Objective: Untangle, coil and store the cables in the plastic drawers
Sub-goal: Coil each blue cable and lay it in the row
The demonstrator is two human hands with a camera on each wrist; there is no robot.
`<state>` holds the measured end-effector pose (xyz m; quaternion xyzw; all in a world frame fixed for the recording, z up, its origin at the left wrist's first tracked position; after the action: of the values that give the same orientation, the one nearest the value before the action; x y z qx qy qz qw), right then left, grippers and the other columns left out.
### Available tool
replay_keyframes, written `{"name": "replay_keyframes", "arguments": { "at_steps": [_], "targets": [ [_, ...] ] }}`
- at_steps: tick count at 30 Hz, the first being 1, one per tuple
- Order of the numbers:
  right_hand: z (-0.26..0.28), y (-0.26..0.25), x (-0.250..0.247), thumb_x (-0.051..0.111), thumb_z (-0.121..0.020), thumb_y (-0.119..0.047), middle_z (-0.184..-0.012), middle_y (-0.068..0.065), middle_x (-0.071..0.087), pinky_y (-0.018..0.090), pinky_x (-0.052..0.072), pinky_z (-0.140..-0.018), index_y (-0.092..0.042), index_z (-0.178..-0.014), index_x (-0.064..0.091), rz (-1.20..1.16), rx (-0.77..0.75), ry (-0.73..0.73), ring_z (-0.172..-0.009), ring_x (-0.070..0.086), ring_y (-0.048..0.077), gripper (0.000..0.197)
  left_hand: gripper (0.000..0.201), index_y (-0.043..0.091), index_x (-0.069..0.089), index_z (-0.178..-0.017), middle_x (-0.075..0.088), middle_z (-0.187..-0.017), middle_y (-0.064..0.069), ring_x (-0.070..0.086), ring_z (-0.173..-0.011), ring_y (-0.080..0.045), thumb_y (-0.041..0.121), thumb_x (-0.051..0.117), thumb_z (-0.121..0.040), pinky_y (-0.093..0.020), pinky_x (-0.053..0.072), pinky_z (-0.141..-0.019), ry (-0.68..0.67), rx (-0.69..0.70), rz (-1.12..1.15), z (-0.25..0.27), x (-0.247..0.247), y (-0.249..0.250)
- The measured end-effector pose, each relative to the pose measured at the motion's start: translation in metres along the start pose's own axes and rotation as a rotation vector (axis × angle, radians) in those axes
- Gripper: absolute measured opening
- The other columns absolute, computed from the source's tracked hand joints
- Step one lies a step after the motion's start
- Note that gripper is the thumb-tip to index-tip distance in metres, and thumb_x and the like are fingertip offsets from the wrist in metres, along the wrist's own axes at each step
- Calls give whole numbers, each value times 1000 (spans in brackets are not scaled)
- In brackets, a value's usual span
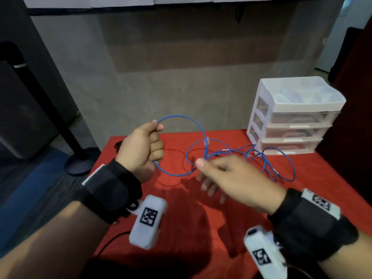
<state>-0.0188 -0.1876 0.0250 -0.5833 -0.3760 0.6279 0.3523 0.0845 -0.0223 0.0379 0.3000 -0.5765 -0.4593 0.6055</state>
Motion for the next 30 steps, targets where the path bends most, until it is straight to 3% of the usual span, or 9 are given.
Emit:
{"name": "replay_keyframes", "arguments": {
  "at_steps": [2,6,10,13,16,19,23,27,30],
  "targets": [
    [-1,18,24,60,-99,-40,-86,17,74,27,51,-48,-3,-96,66,-276,116,-2,-70,67,21,38,28,16,51,-81,16,-50,10,13,-32,-3,25,43,-106,-17,13,-27,-8,-33,95,5,7,-14],
    [-10,28,32,53,-101,-1,-69,6,64,24,47,-48,-9,-100,60,-650,156,152,-58,57,14,11,31,14,49,-79,20,-46,10,15,-29,-3,22,39,-107,-17,15,-27,17,-86,148,6,14,-36],
    [-14,25,28,48,-96,-3,-65,10,60,31,44,-49,-17,-99,67,-174,55,124,-52,53,18,24,27,16,50,-83,30,-48,9,23,-32,-4,17,37,-106,-17,28,-35,98,-27,-21,3,2,-35],
    [-10,8,-5,52,-94,-6,-67,14,66,39,48,-55,-24,-104,70,32,-134,320,-56,60,26,27,19,18,55,-91,37,-50,8,32,-34,-5,14,41,-104,-22,44,-44,132,18,-295,5,-5,-33],
    [-3,-5,-27,53,-94,-10,-70,2,66,39,48,-64,-24,-122,66,138,-255,452,-60,58,13,34,15,15,57,-99,42,-49,6,47,-39,-7,16,43,-104,-25,53,-47,131,-38,-329,6,-9,-38],
    [-11,1,-40,50,-93,-12,-82,-3,73,33,48,-68,-31,-150,47,195,-171,478,-64,59,10,61,17,15,59,-100,42,-47,6,59,-45,-10,25,47,-106,-29,57,-55,14,10,-491,8,5,-36],
    [-20,7,-43,47,-91,-11,-110,-3,77,25,50,-72,-40,-147,49,281,-80,360,-73,66,6,63,19,17,64,-96,55,-47,9,69,-53,-21,26,51,-106,-36,47,-59,-155,347,-723,25,37,-10],
    [-20,10,-40,45,-90,-6,-63,-17,64,14,35,-48,-40,-128,67,272,-72,304,-47,52,-2,55,28,22,58,-88,52,-48,8,70,-59,-36,46,47,-97,-49,46,-58,-116,430,-749,22,30,-2],
    [-25,12,-37,45,-92,-2,-65,-19,63,13,35,-53,-39,-123,70,189,-128,273,-52,53,-2,54,23,23,55,-91,46,-51,8,68,-51,-26,34,42,-105,-36,44,-58,-49,300,-719,6,16,-18]
  ]
}}
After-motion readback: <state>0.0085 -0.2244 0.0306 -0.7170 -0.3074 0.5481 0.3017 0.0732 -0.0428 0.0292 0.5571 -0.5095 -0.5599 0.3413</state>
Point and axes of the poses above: each hand's wrist, its own z-axis away from the middle knuckle, its own x-axis out of the palm, y = z × x, the point moved 10 cm from there along -z, towards the middle knuckle
